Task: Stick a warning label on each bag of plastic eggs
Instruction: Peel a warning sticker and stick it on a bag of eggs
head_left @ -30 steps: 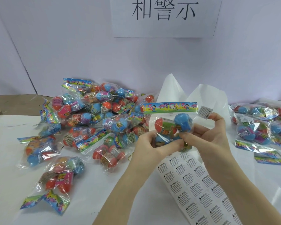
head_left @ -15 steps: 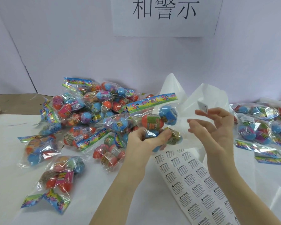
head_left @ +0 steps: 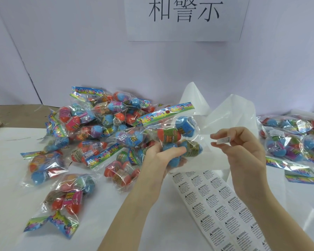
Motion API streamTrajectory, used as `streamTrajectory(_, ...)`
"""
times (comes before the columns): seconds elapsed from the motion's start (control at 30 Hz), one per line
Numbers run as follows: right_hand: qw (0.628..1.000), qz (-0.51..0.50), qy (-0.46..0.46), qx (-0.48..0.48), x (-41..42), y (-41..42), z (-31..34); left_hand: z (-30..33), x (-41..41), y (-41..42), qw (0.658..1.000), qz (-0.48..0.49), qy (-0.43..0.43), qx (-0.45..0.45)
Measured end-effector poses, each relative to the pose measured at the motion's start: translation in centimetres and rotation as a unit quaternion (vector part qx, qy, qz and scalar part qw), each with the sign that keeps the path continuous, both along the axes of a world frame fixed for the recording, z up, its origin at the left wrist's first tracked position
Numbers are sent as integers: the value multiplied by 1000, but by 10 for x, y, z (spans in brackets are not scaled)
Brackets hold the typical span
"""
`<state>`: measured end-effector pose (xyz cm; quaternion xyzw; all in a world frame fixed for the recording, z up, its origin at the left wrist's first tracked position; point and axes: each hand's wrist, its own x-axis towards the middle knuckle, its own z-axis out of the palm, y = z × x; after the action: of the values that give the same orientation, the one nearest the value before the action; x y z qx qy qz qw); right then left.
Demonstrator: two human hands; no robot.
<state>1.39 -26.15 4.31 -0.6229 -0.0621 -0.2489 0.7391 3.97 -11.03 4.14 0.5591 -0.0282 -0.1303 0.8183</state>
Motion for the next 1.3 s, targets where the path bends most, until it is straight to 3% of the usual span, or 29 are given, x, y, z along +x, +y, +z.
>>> streamTrajectory(0.27, 1000, 16, 0, -1, -3, 0, 2, -2, 3, 2, 999, 37, -2, 31)
streamTrajectory(0.77, 976, -24, -2, -217, -6, 10, -4, 4, 0, 1, 990, 80, -70, 87)
streamTrajectory(1.3, 965, -55, -2, -258, -4, 10, -5, 5, -2, 1, 989, 83, -73, 103)
